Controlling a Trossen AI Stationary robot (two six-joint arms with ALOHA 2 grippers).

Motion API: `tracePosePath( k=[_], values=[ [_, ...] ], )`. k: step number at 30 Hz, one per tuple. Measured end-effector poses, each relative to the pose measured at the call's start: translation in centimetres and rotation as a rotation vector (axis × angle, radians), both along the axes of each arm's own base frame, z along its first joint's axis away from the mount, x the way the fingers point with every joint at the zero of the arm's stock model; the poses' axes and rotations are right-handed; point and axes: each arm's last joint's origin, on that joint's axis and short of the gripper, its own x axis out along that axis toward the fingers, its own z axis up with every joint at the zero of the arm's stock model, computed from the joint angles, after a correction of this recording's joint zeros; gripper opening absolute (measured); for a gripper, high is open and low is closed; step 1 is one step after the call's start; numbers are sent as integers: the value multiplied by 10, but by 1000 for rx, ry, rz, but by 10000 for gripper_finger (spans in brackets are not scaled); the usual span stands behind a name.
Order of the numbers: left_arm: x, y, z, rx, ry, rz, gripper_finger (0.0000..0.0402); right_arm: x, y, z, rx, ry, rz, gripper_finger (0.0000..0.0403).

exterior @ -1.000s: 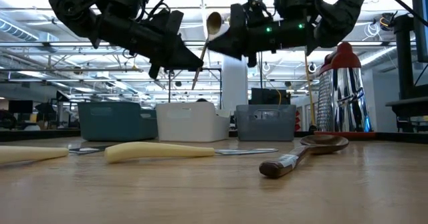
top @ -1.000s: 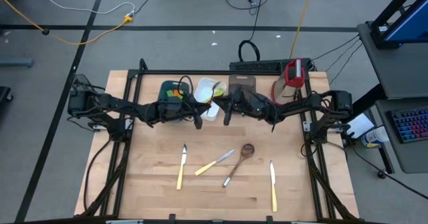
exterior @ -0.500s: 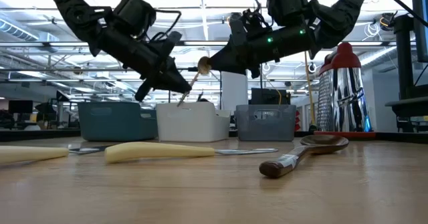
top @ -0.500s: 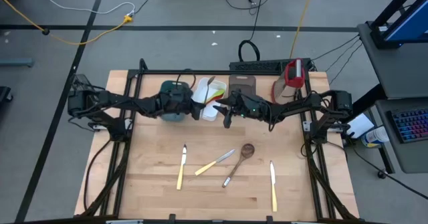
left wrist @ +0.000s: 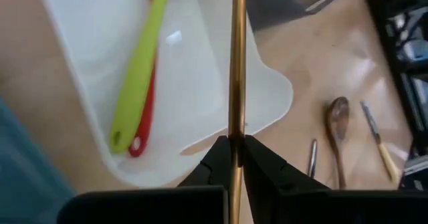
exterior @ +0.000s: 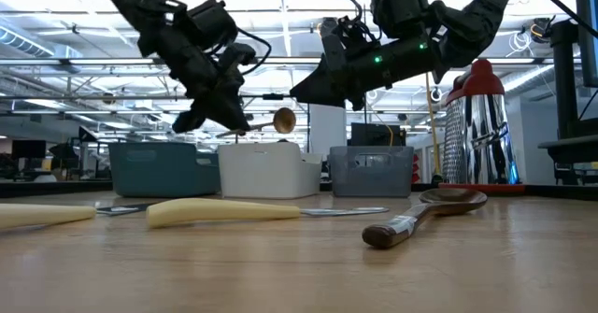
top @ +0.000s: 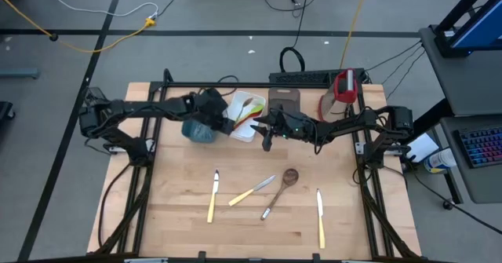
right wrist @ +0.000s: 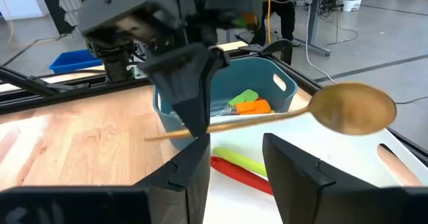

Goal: Pick & Place Kitchen Items
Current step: Put the gold serving spoon into the white bin

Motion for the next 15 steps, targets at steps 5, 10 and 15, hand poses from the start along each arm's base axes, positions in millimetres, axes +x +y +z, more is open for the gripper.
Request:
tracePosePath(
  k=[5,10,15],
  values=[
    [-1,12,17,-20,16,18,5,0,0,0,-1,-3,-1,133],
    [-2,23,23,-55,-20,-1,12,0,-1,1,-2,-13,-3,133],
    [-3,30,16,-68,4,15,7,0,-1,2,-4,-24,-3,133]
  ],
)
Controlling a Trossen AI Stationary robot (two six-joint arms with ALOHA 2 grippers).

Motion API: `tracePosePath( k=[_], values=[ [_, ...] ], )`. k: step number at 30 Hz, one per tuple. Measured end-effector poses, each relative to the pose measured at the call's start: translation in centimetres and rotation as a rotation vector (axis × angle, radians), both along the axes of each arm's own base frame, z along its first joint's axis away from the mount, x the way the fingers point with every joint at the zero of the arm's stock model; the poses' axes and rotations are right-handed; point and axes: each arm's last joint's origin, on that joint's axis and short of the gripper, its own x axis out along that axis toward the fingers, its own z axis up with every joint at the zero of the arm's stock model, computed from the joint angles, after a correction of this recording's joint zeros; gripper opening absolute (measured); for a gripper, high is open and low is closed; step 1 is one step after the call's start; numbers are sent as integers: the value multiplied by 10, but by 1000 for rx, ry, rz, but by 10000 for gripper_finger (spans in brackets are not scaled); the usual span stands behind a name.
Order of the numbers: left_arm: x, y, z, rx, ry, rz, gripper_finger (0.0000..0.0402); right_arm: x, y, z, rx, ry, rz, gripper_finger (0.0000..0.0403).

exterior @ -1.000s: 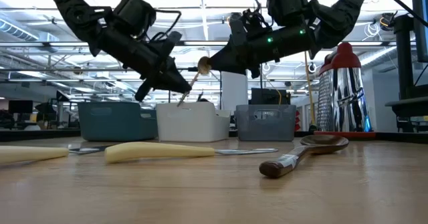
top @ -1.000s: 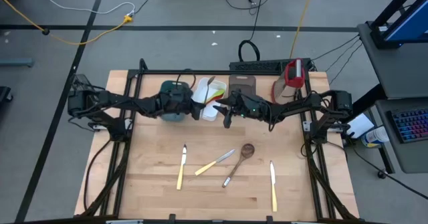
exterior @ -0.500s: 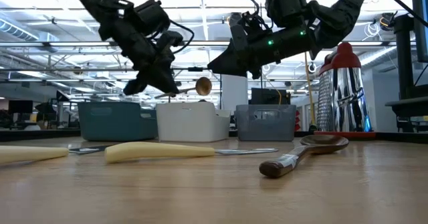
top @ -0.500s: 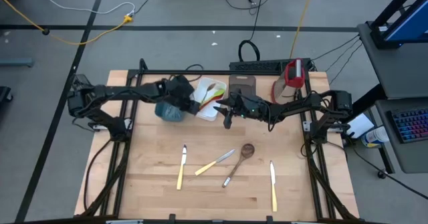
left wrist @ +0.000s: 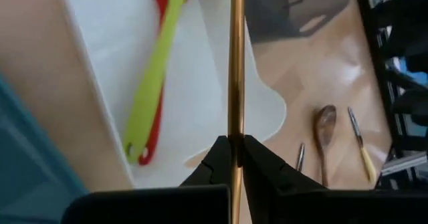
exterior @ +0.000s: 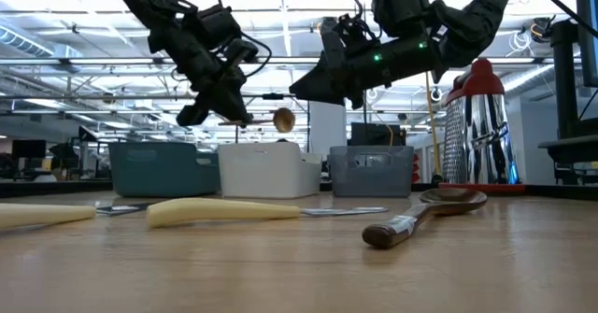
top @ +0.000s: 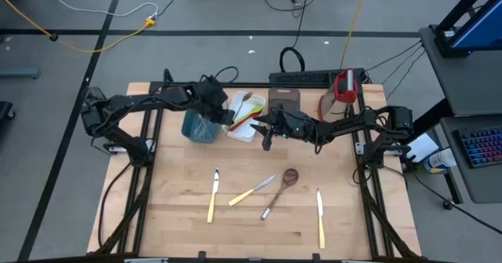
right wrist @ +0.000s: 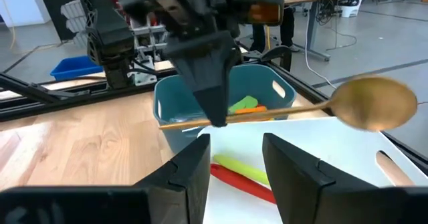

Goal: Pick & Place Kitchen Items
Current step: Put the gold serving spoon into the white bin

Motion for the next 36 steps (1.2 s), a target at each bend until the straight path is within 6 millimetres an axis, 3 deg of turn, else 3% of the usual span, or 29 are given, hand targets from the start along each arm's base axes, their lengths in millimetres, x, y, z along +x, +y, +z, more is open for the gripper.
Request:
tracePosePath(
  k=[7,13,17,29,36],
  values=[
    [15,19,2,-23,104,-35,11,0,0,3,-6,-33,-1,133],
    [28,29,-4,-70,377,-145,5,0,0,1,-2,-12,-1,133],
    [36,35,-5,-67,463,-152,16,0,0,1,-2,-13,-1,132],
    [47,55,-18,48,406,-180,30,0,0,1,-44,0,5,132],
    [47,55,-18,111,449,-163,31,0,0,1,-43,2,6,133]
  ],
)
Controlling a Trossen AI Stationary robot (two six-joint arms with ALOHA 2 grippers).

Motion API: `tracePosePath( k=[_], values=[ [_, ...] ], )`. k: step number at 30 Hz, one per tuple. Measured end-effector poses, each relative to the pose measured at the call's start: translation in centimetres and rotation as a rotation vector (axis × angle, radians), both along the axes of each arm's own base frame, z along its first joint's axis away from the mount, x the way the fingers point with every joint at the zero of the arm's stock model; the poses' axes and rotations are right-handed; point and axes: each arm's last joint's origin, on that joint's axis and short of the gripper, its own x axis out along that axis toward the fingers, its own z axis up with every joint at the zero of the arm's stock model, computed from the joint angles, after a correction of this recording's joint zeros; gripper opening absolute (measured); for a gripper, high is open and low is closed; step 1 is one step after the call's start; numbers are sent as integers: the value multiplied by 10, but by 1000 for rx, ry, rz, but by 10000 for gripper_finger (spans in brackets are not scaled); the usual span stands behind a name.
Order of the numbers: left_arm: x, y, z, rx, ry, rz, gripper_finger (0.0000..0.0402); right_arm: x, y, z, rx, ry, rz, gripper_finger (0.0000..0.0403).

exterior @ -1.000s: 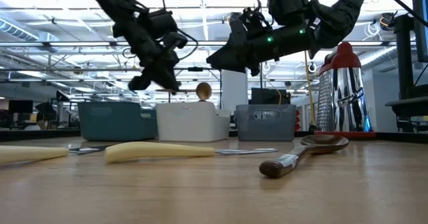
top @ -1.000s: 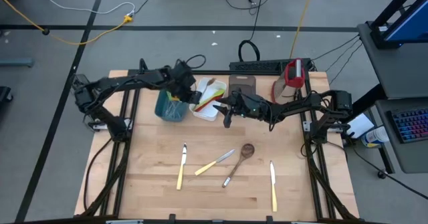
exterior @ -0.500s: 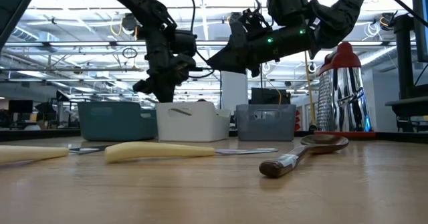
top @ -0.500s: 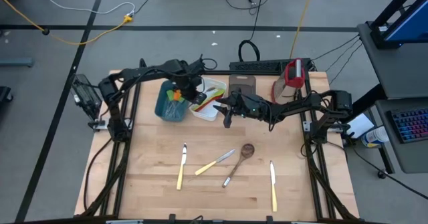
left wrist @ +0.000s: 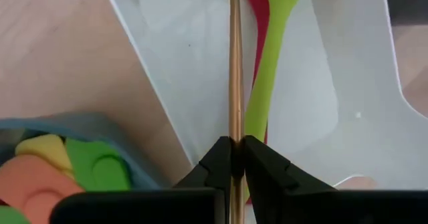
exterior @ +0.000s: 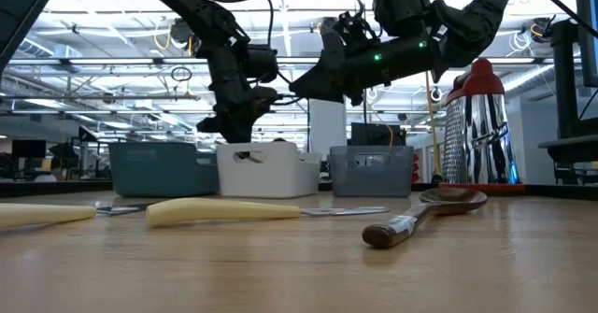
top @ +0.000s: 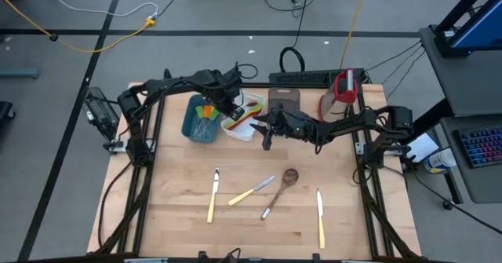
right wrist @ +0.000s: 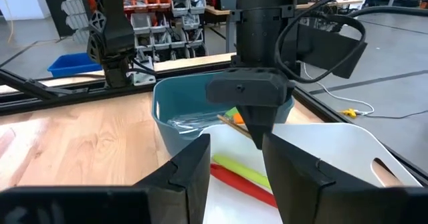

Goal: Pick & Place Kitchen Items
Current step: Put the gold serving spoon into the white bin, then put the brown serving spoon into the white bin

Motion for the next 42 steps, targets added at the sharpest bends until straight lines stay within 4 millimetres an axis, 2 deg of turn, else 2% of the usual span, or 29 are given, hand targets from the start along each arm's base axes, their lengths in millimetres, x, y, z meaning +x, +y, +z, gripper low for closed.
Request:
tracePosePath(
  k=[3,8,12,16,24,32,37,42],
  values=[
    [0,-2,-1,7,5,-34,40,0,2,-2,-19,26,20,135],
    [3,-7,-1,27,0,-100,83,2,14,-5,-74,76,185,148],
    [7,-10,-1,57,-11,-140,118,2,26,-11,-95,138,296,170],
    [10,-14,-1,68,-11,-183,136,1,38,-16,-121,195,346,196],
    [13,-23,3,89,-25,-254,140,-9,65,-36,-28,386,658,217],
    [11,-43,38,170,-116,-359,141,-23,86,-50,83,529,923,206],
    [11,-62,56,206,-158,-401,141,-26,100,-52,5,552,975,206],
    [16,-78,58,280,-113,-415,141,-33,115,-57,-12,576,1012,205]
  ],
)
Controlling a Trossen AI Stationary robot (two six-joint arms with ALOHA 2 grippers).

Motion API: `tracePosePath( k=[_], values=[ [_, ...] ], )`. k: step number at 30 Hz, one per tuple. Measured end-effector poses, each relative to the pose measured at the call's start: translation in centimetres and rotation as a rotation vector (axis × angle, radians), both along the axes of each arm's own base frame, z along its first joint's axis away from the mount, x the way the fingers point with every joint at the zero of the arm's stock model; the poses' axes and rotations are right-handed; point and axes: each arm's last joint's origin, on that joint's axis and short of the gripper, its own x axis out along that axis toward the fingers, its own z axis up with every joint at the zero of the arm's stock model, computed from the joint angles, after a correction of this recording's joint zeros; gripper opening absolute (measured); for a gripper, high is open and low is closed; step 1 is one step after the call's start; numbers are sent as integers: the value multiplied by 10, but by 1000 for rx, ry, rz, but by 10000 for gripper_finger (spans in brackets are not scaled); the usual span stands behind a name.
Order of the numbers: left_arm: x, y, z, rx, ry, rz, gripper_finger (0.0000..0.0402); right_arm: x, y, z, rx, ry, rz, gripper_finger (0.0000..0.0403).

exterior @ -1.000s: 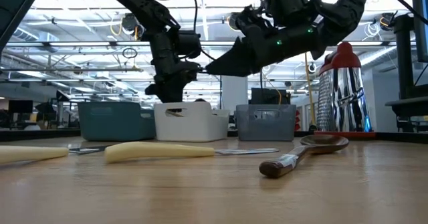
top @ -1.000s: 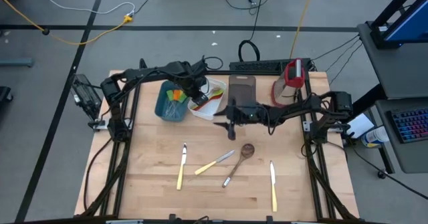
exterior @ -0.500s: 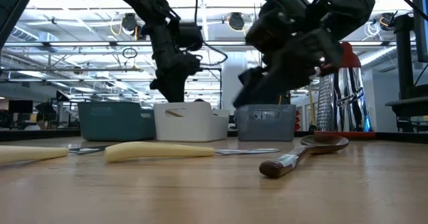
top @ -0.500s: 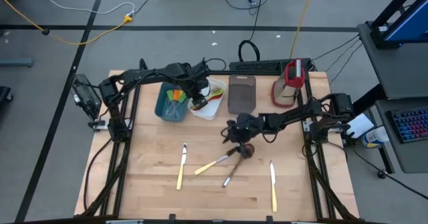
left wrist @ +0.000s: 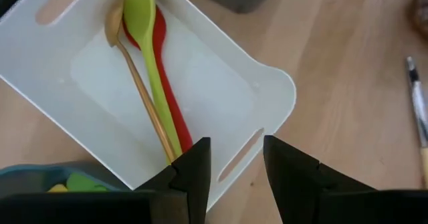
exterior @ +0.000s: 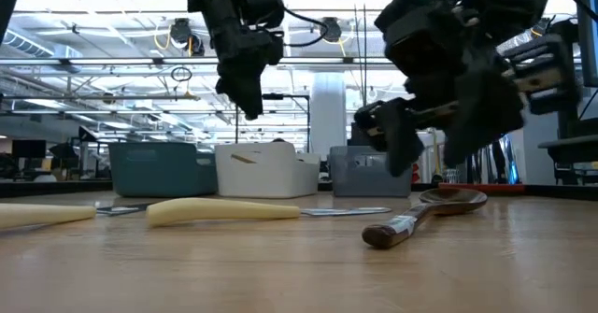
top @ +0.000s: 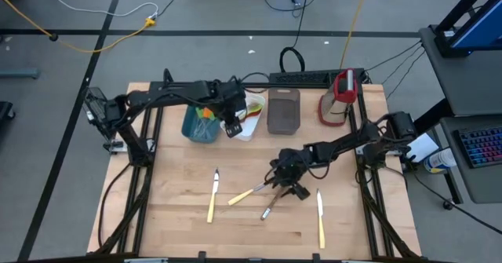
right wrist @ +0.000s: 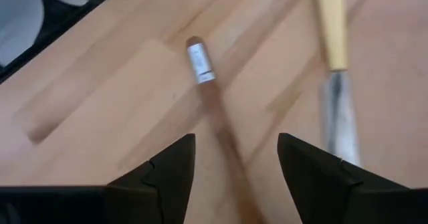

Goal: Pick & Place Kitchen Items
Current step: Put the brown serving spoon into the white bin

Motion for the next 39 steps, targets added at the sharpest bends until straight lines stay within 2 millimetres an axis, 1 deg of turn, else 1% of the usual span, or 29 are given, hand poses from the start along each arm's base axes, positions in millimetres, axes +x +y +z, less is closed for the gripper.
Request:
tracePosePath(
  k=[3,6,8,13,18,22,26,35,39],
  values=[
    [3,-9,0,34,10,-10,141,-6,6,-5,-29,-13,23,205],
    [6,-18,0,27,10,35,141,-13,9,-13,-80,-37,-1,205],
    [7,-24,0,16,9,57,141,-17,9,-18,-106,-55,-16,205],
    [11,-38,0,14,8,22,140,-25,7,-26,-172,-93,-64,205],
    [12,-45,0,10,7,12,141,-26,6,-33,-170,-77,-61,196],
    [13,-48,0,2,6,22,141,-24,7,-42,-161,-68,-55,170],
    [13,-49,0,0,6,20,141,-21,7,-51,-161,-68,-54,134],
    [14,-52,0,1,5,10,141,-19,8,-50,-159,-110,-61,32],
    [17,-59,1,6,-12,-12,141,-18,6,-49,-153,-106,-73,28]
  ],
)
